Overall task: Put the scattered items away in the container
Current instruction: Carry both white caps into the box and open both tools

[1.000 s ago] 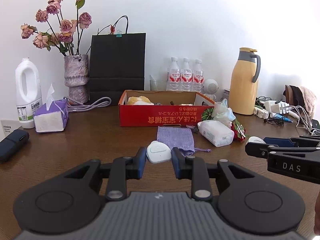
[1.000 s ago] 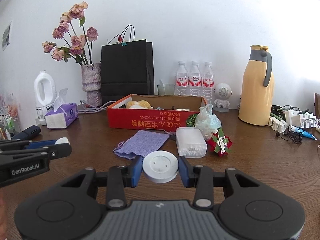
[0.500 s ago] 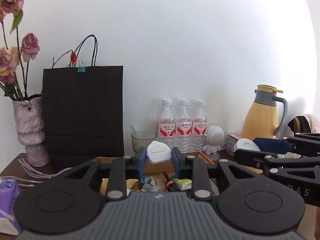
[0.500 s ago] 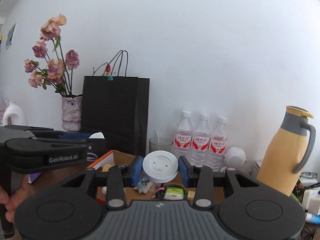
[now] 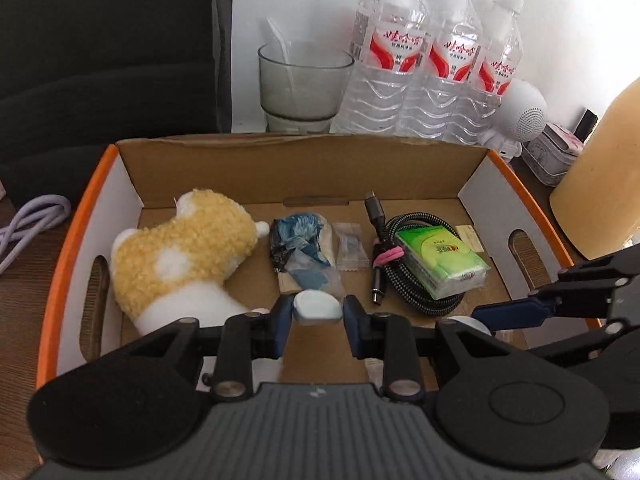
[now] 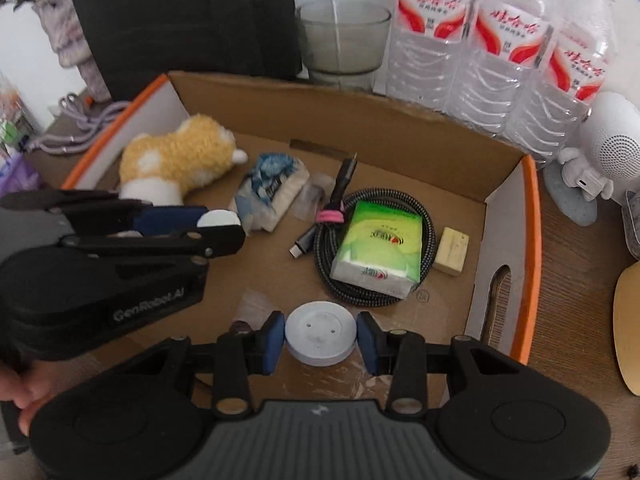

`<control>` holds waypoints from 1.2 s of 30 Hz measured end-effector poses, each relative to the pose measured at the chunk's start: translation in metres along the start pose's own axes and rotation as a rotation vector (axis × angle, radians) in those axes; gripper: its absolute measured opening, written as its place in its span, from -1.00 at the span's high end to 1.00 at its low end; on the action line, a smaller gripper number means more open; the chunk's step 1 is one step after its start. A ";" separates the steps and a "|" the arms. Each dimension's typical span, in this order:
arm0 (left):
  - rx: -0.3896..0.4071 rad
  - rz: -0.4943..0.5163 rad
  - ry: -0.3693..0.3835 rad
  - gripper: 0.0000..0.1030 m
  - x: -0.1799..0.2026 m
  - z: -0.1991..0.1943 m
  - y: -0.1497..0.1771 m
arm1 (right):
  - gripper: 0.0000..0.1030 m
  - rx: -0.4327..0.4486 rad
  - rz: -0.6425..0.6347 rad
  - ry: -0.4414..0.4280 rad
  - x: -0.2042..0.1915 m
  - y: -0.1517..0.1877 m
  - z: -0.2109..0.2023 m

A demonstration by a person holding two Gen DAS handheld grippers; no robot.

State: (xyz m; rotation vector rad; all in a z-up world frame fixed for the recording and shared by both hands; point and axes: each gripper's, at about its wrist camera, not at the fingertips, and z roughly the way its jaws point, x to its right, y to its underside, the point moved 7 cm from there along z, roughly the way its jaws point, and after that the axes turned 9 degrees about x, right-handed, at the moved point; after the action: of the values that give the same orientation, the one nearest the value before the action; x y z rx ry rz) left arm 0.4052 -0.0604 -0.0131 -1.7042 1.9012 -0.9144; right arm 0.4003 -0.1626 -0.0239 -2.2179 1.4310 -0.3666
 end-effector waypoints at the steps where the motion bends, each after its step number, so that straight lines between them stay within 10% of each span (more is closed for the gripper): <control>1: -0.006 0.020 0.003 0.39 0.003 0.003 0.002 | 0.26 -0.015 -0.018 0.011 -0.001 0.002 0.007; 9: -0.001 0.001 0.006 0.11 0.004 -0.016 -0.016 | 0.02 0.001 0.062 -0.001 0.011 -0.010 -0.021; 14: -0.009 0.021 0.011 -0.52 -0.003 -0.051 -0.026 | -0.19 0.060 0.133 0.011 0.032 -0.024 -0.076; 23: -0.014 -0.086 -0.119 -0.92 -0.025 -0.117 -0.012 | -0.31 0.132 0.225 0.060 0.053 -0.002 -0.135; 36: 0.351 -0.096 -0.207 -1.00 0.005 -0.207 0.015 | -0.54 0.624 0.078 0.138 -0.040 0.033 -0.205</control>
State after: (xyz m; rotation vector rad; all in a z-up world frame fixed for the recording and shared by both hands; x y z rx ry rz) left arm 0.2502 -0.0254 0.1199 -1.6162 1.4408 -0.9974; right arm 0.2626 -0.1873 0.1346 -1.6520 1.2434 -0.8252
